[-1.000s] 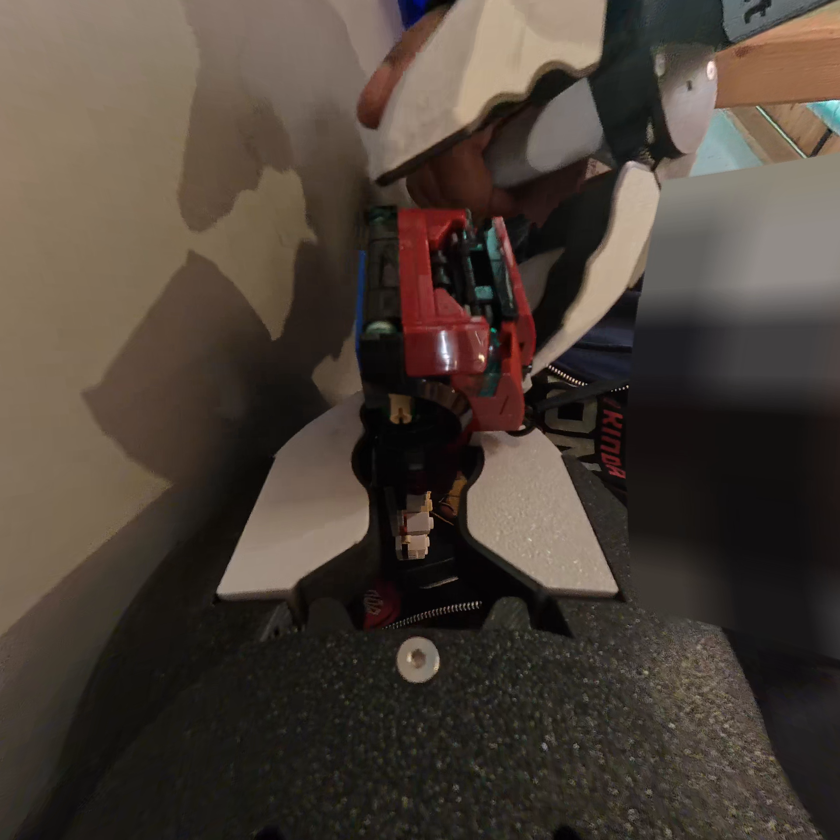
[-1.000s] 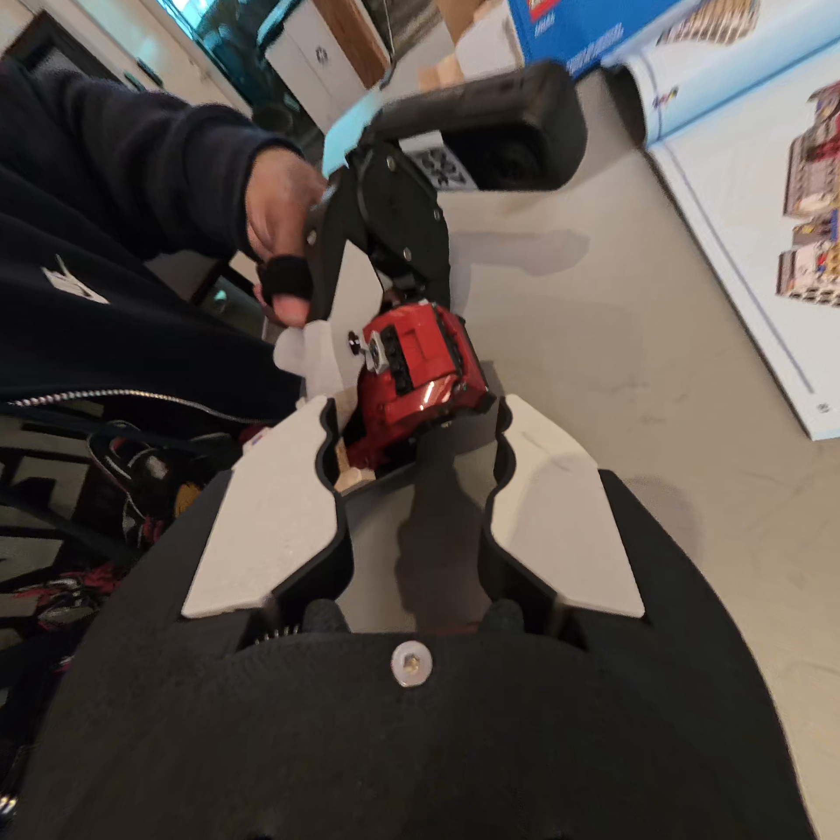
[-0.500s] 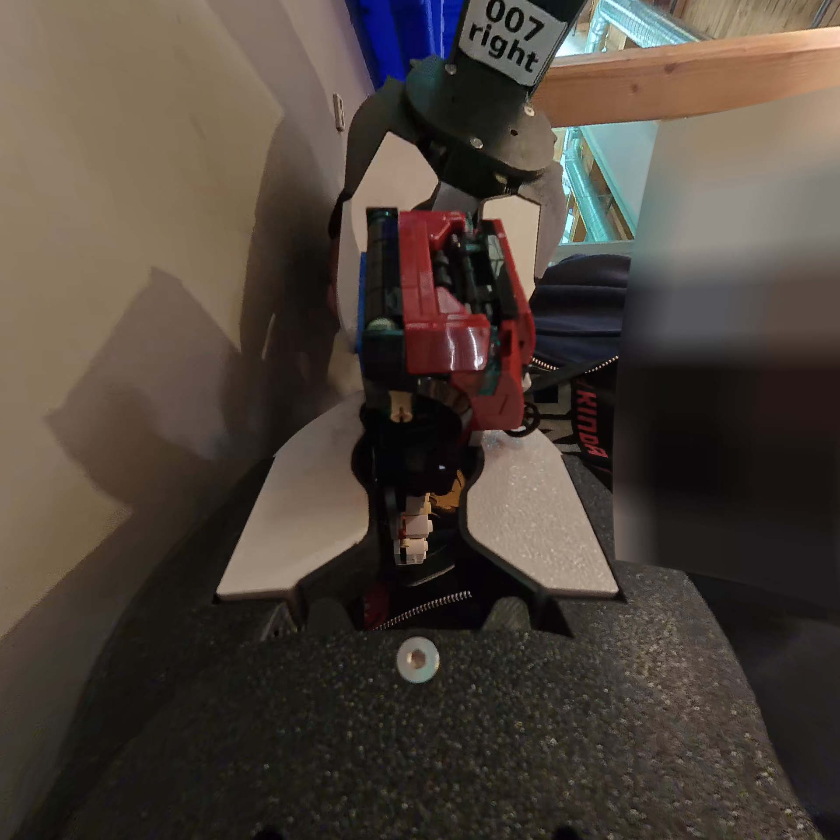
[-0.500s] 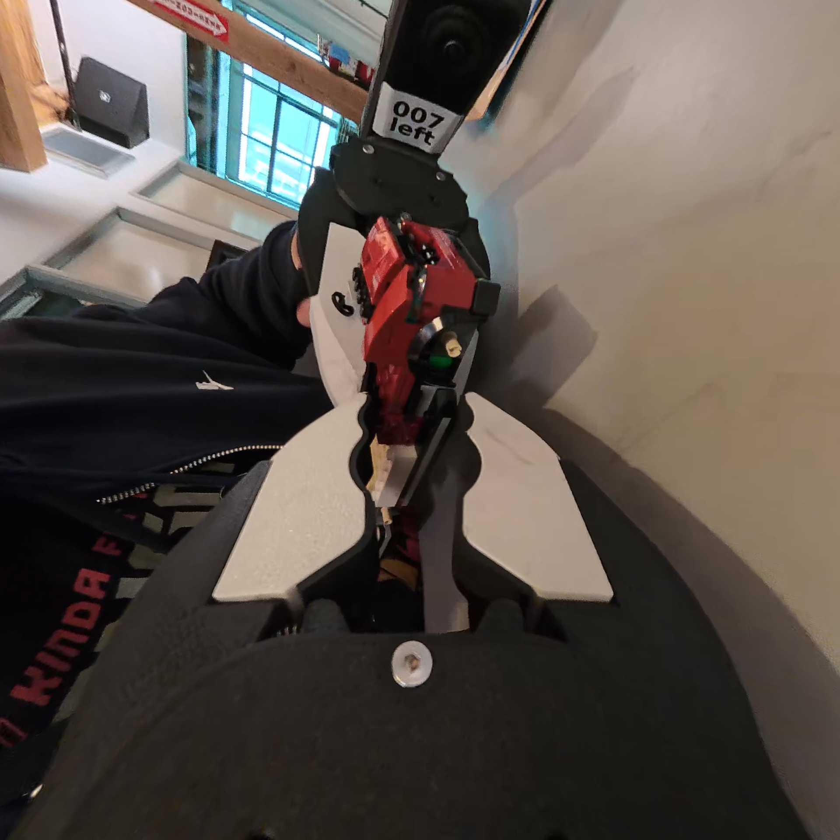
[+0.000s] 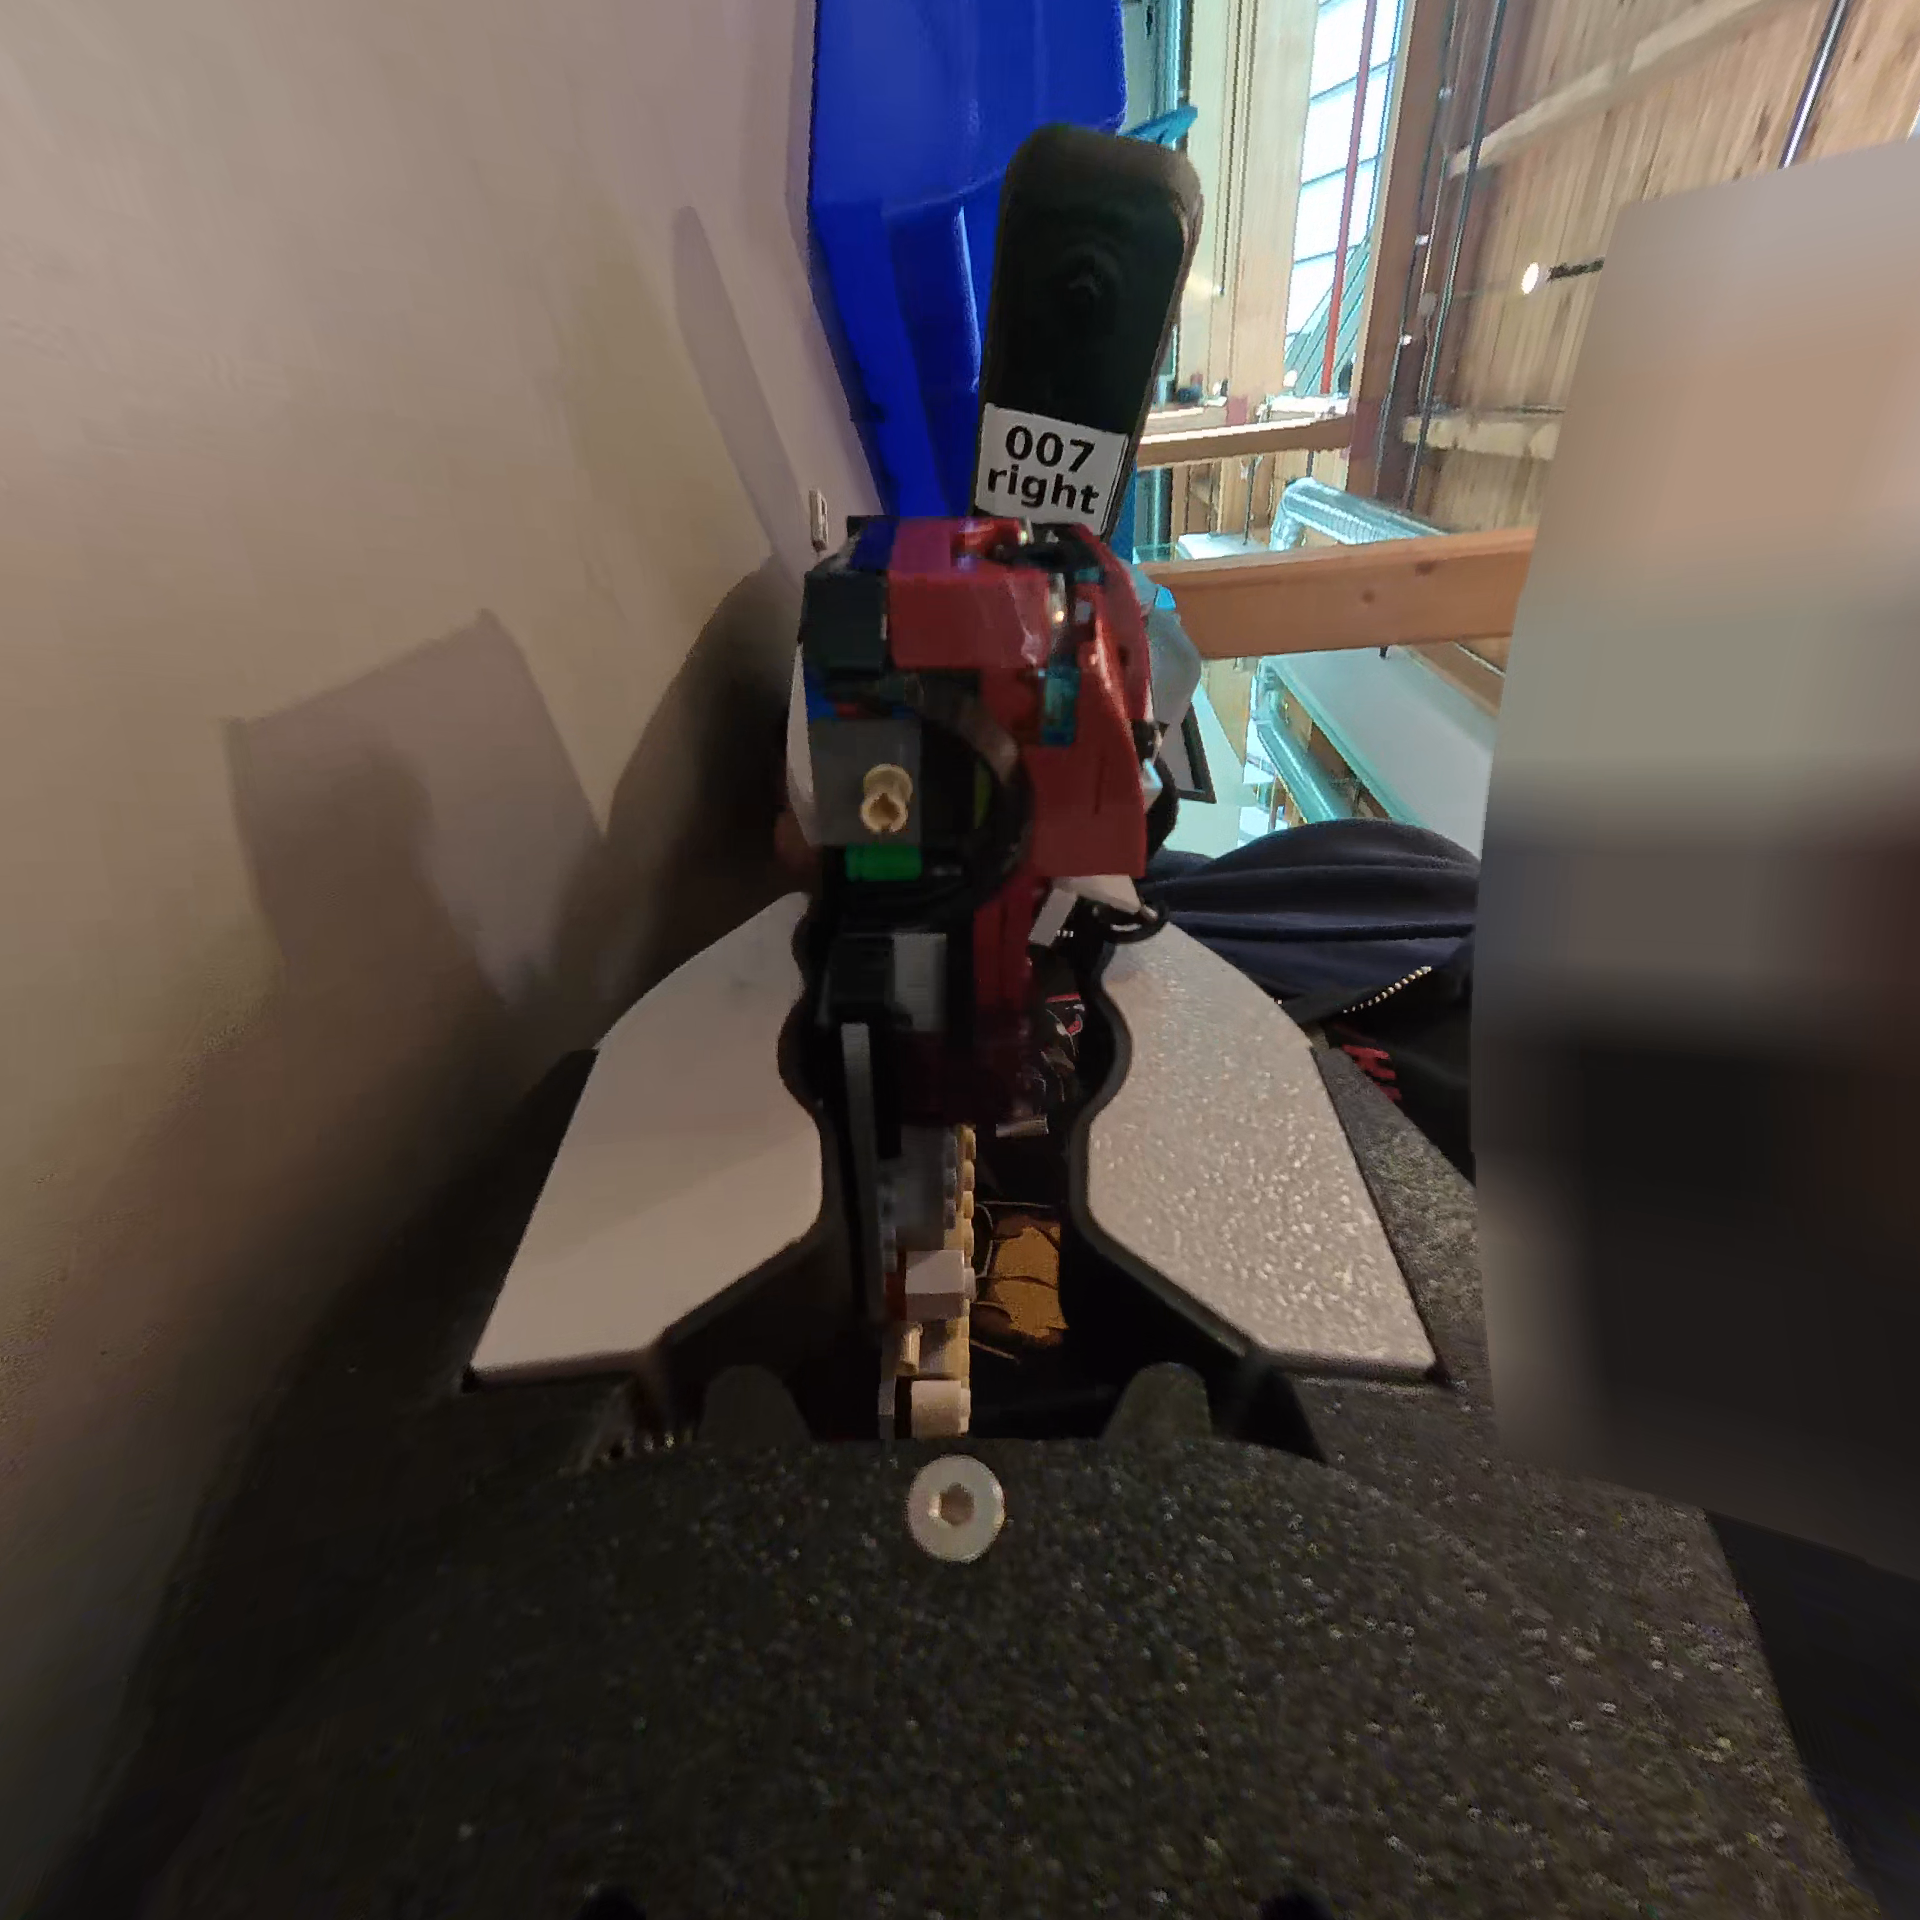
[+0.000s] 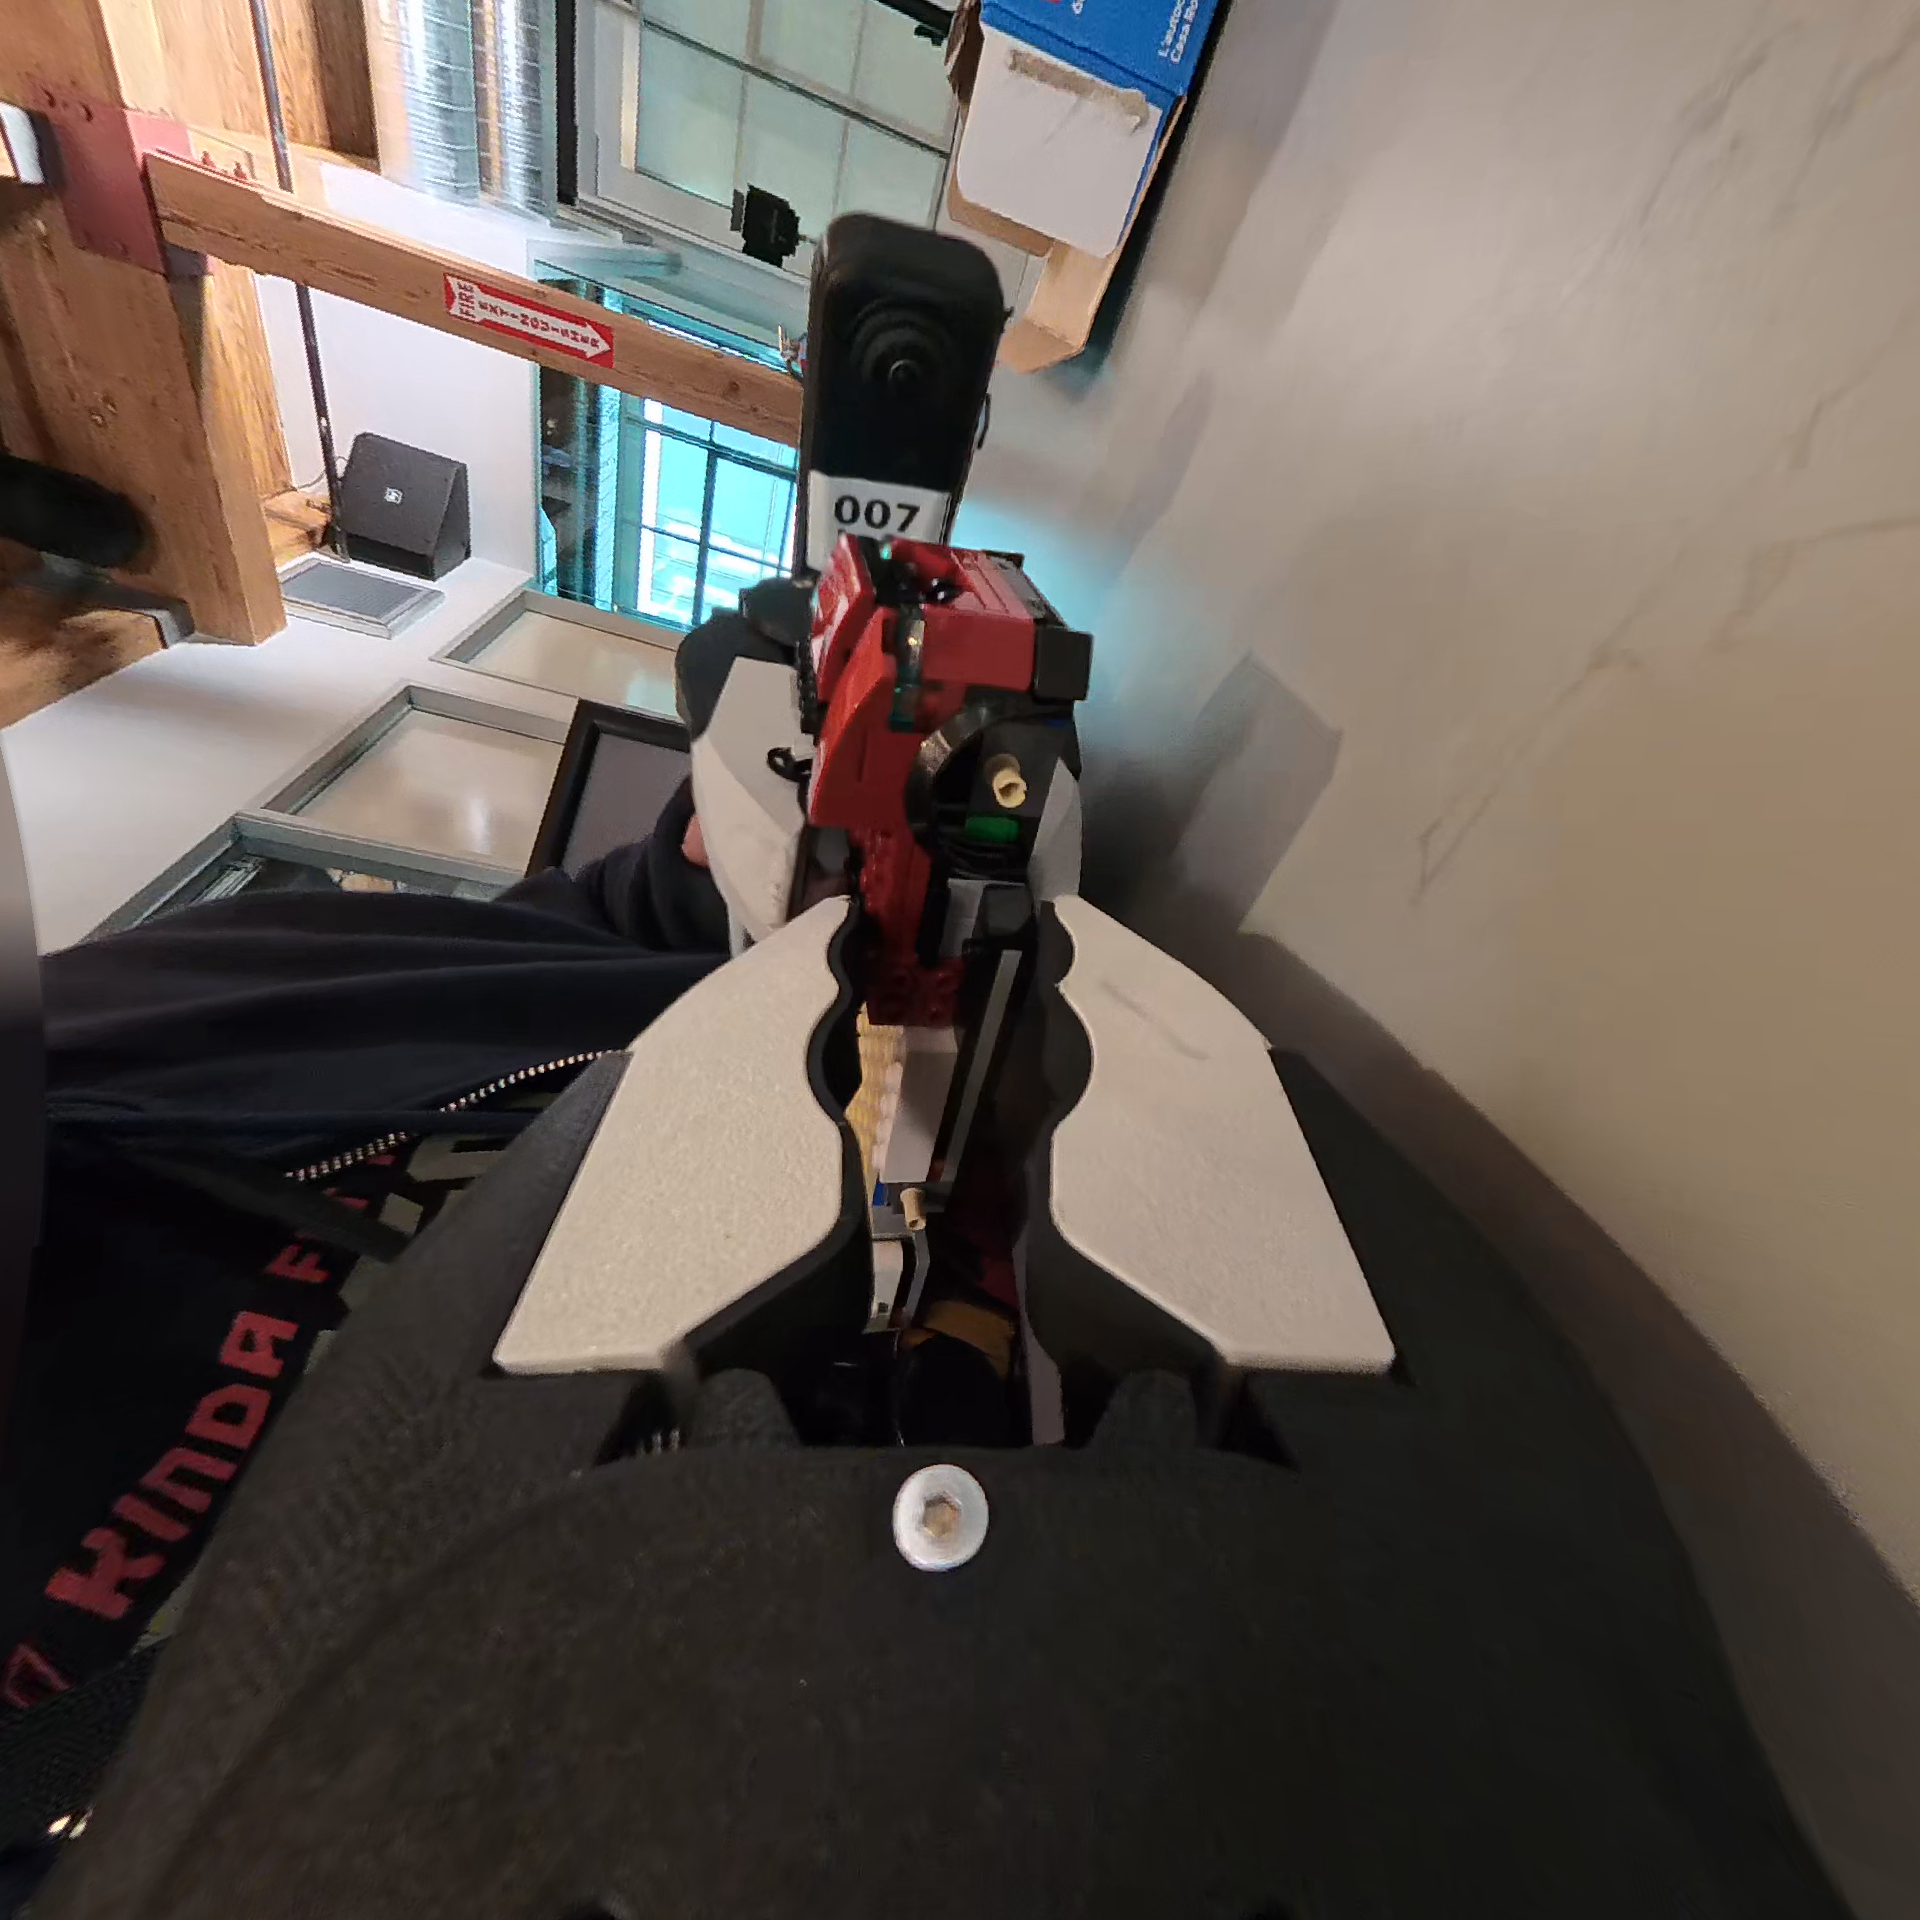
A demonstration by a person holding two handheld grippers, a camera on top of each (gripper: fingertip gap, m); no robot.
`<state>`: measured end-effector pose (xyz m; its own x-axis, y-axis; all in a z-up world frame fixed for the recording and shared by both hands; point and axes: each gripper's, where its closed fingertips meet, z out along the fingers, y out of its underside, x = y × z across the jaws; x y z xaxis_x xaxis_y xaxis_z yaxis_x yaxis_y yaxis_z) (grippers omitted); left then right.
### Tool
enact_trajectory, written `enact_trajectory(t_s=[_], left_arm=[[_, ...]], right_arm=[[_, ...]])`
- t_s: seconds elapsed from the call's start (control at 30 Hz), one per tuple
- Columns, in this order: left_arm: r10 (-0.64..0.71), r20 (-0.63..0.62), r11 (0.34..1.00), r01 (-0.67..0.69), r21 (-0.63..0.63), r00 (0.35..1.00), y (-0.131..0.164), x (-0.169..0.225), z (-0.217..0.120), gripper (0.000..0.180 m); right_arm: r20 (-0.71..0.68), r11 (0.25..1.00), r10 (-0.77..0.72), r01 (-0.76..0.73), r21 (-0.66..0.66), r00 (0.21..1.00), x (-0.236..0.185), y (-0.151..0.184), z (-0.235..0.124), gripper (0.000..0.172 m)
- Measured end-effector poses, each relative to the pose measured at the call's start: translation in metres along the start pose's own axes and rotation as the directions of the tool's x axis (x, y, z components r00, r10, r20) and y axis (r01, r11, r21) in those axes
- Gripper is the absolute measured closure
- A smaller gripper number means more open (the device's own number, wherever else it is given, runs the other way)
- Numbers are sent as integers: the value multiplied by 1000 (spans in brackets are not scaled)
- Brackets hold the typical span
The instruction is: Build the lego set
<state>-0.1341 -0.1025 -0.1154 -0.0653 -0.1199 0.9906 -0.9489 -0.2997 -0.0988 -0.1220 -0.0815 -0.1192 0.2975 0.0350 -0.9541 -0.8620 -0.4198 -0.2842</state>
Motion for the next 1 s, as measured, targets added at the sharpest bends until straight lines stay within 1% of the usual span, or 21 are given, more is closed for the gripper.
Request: enact_trajectory(t_s=[0.17, 0.23, 0.3, 0.43, 0.53, 0.6, 0.67, 0.7, 0.73, 0.8, 0.87, 0.9, 0.93, 1.0], left_arm=[[0, -4, 999, 0, 51, 1000, 4, -2, 0, 135], [2, -2, 997, -2, 79, 1000, 2, -4, 0, 138], [-1, -5, 994, 2, 112, 1000, 1, -6, 0, 146], [-26, -39, 990, 32, 140, 999, 0, -6, 2, 147], [-67, -24, 986, 70, 154, 997, -1, -10, 4, 147], [-87, -2, 982, 86, 167, 996, -2, -14, 4, 148], [-105, 22, 979, 99, 176, 994, -3, -18, 4, 148], [-109, 33, 978, 101, 180, 993, -3, -18, 4, 148], [-108, 41, 978, 99, 183, 993, -3, -18, 5, 148], [-105, 61, 980, 92, 179, 993, -3, -18, 7, 148], [-100, 72, 981, 87, 173, 992, -1, -17, 10, 148], [-99, 77, 982, 84, 169, 992, 0, -18, 11, 148], [-94, 83, 983, 80, 164, 992, 1, -18, 13, 148], [-85, 90, 985, 70, 158, 992, 2, -17, 14, 148]], right_arm=[[-7, 1000, 1, -1, 6, 1000, 1, -1, 0, 141], [-5, 1000, 2, -2, 8, 1000, 1, -1, 0, 141], [-1, 1000, 1, -1, 10, 1000, 1, -1, -1, 141], [-27, 999, -30, 30, 14, 999, 3, -1, -3, 141], [-106, 987, -157, 158, 2, 982, 7, -4, -10, 137], [-179, 952, -302, 305, -14, 936, 8, -9, -20, 136], [-238, 879, -471, 475, -44, 849, 3, -15, -29, 133], [-253, 822, -563, 565, -71, 787, -3, -17, -31, 133], [-259, 753, -651, 648, -110, 713, -9, -17, -32, 132], [-229, 586, -807, 785, -199, 545, -24, -14, -29, 130], [-175, 415, -909, 864, -285, 378, -33, -8, -23, 129], [-147, 343, -939, 883, -319, 311, -35, -6, -19, 129], [-119, 287, -958, 893, -346, 261, -36, -5, -16, 129], [-57, 209, -978, 901, -380, 203, -36, -2, -11, 129]])
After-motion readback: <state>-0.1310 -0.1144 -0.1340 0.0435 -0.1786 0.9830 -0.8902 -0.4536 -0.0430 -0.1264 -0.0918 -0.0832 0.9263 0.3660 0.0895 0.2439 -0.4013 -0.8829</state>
